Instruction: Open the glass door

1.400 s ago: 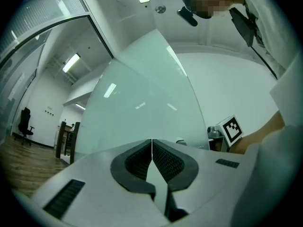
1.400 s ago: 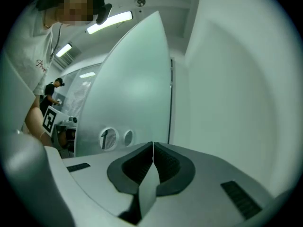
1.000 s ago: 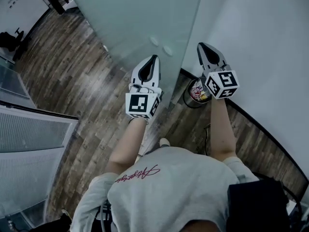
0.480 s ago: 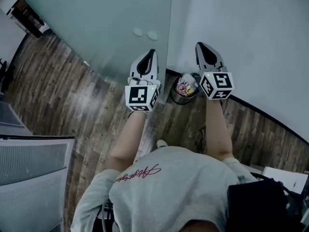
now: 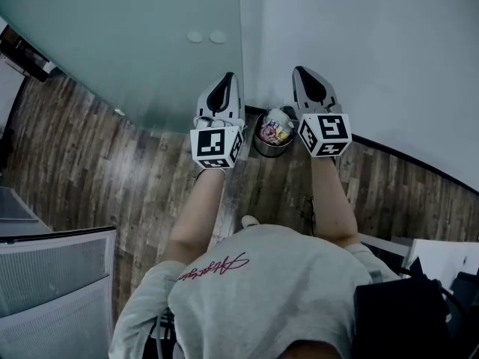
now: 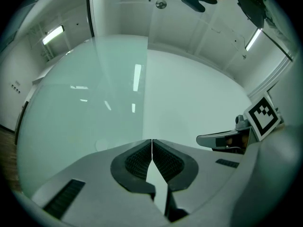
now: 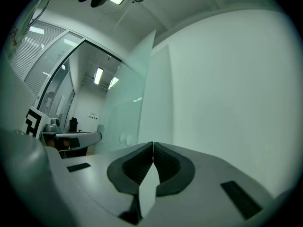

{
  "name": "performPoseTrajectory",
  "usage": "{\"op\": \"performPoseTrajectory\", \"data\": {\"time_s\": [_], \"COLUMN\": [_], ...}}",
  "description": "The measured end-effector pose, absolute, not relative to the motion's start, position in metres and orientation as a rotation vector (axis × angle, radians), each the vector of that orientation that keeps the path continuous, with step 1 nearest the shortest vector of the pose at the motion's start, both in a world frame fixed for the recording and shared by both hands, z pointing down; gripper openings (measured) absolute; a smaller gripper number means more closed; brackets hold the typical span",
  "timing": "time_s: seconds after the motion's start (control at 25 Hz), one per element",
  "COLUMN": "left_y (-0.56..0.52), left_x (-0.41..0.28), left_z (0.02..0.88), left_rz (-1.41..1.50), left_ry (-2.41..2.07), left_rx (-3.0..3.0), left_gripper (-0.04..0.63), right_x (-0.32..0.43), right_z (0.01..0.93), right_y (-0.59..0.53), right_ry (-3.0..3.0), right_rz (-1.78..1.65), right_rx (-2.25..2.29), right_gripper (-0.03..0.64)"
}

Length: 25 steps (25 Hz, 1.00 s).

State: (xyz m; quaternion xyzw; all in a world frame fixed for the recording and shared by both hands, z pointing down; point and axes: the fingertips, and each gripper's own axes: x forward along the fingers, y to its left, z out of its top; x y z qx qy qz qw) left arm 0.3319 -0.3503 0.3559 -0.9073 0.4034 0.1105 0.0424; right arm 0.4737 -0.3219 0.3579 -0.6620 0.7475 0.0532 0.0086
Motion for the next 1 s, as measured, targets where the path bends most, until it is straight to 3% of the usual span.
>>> {"op": "performPoseTrajectory", "data": {"time_s": [1.0], "left_y": [-0.330], "left_x": [0.335], "left_z": [0.339], "left_rz": [0.375], "left_ry": [1.221], "left_rx": [-2.756], "left_gripper": [0.017], "right_x": [0.462], "right_z": [0.346], "right_y": [-0.296], "right_ry": [2.312], "right_rz": [0.219], "right_rx": [-2.082], "right_gripper": [0.017]}}
